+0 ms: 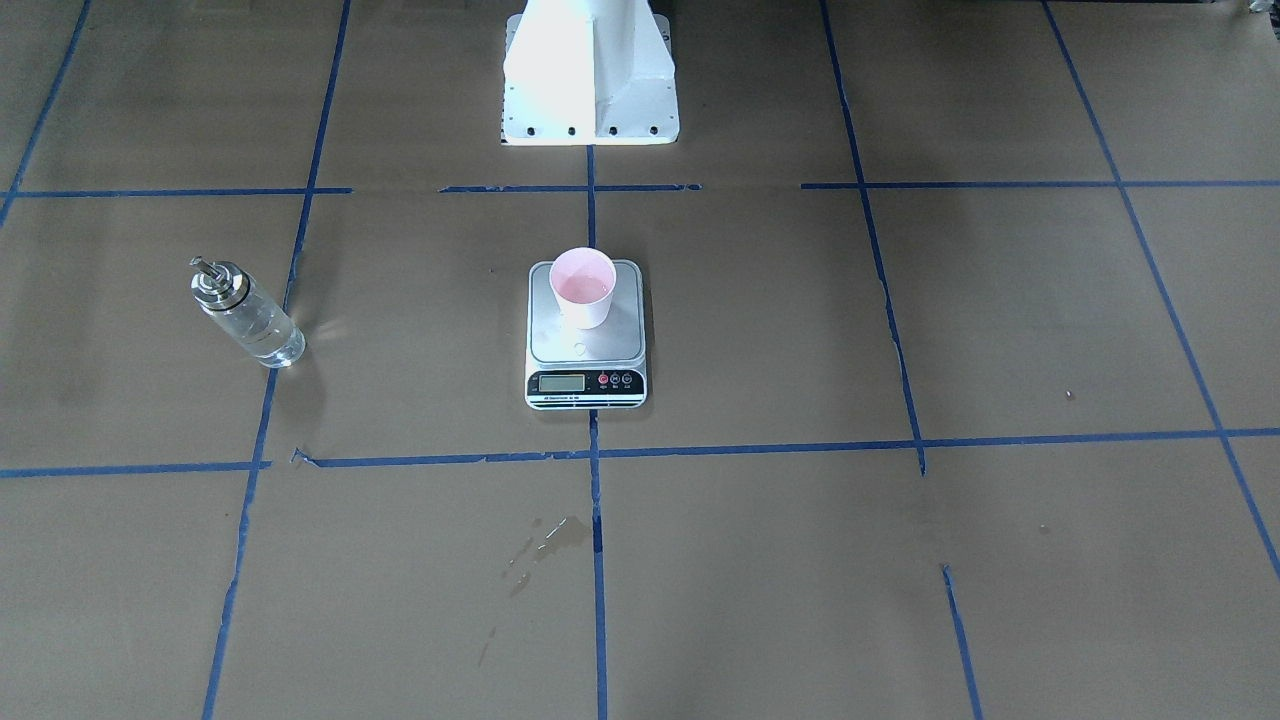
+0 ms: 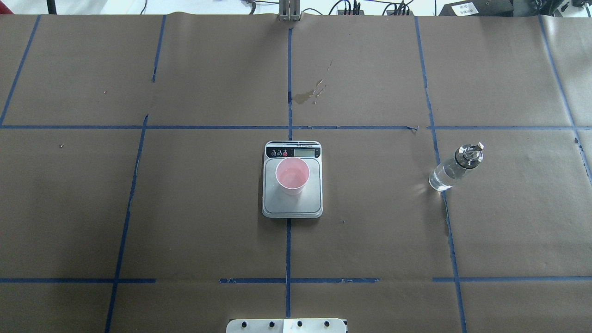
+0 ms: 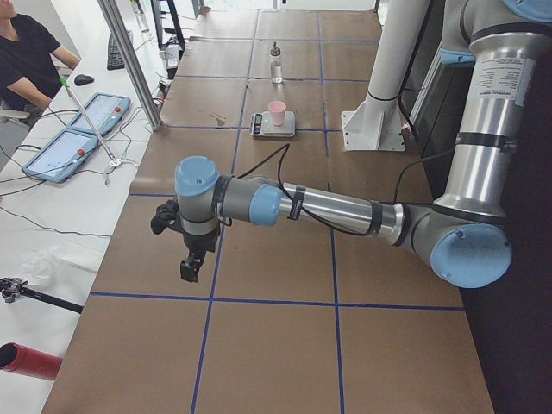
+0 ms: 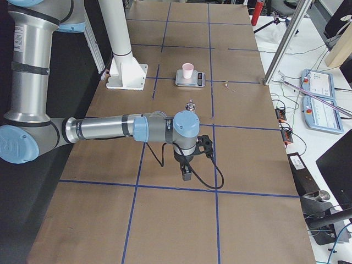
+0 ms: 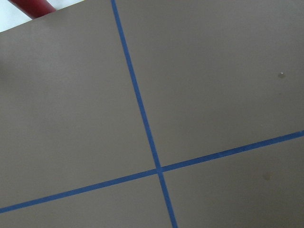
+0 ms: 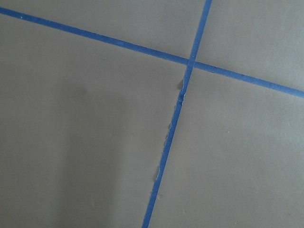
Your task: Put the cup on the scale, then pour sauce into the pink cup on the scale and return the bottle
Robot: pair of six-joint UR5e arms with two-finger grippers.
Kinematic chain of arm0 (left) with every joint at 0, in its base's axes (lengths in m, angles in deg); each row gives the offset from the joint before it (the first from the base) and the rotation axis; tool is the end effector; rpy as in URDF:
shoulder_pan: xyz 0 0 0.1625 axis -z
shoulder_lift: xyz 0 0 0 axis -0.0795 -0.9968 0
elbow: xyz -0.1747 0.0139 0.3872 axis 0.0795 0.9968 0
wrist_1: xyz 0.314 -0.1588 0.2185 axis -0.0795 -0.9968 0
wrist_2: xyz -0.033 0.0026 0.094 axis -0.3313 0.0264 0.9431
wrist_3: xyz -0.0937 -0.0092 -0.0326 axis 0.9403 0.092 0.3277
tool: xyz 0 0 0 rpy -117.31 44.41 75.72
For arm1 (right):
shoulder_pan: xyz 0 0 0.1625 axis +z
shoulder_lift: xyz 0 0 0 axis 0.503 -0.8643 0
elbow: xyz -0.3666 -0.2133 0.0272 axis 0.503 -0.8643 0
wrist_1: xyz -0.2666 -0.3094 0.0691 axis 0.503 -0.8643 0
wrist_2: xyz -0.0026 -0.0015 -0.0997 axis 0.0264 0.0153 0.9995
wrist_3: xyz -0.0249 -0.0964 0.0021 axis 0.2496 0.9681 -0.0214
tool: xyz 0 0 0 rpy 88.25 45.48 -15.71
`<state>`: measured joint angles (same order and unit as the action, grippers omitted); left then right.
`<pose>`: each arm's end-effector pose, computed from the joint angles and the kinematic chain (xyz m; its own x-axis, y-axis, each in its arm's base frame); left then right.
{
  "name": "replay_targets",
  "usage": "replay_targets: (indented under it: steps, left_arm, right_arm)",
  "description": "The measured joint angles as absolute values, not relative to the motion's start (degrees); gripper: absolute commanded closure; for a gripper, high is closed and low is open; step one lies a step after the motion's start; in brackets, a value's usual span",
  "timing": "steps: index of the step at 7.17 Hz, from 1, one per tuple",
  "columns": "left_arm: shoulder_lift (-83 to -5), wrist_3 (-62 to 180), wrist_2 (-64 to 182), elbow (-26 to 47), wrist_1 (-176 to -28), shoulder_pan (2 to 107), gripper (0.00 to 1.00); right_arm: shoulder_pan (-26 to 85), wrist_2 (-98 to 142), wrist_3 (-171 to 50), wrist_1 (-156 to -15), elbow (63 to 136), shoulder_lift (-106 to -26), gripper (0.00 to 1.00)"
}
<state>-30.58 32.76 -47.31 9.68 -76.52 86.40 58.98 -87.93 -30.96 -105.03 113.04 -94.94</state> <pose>-0.0816 -0.5435 0.6067 0.7791 0.2645 -0.5684 -0.1440 0.9579 0.2484 0.0597 -0.4271 0.5994 0.7128 -0.2553 0.6533 0.1831 0.9668 0.1780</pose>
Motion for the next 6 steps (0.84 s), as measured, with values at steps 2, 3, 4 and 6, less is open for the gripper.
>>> replay_targets:
  steps: [2, 3, 4, 6]
  left_arm:
    - [-28.6, 31.3, -47.2, 5.9, -77.6, 87.3, 0.0]
    - [-28.5, 32.1, -47.1, 6.7, -77.9, 87.4, 0.0]
    - [-28.4, 32.7, -47.1, 7.8, -78.2, 87.4, 0.0]
    - [-28.9, 33.1, -47.4, 9.4, -79.8, 87.4, 0.0]
  right_arm:
    - [59.0, -87.9, -31.1, -105.1, 112.7, -94.6, 0.0]
    - [59.0, -88.1, -31.2, -105.2, 112.6, -94.6, 0.0]
    - [59.1, -88.2, -31.2, -105.2, 112.4, -94.7, 0.0]
    - [59.3, -88.5, -31.1, -105.3, 112.3, -94.9, 0.0]
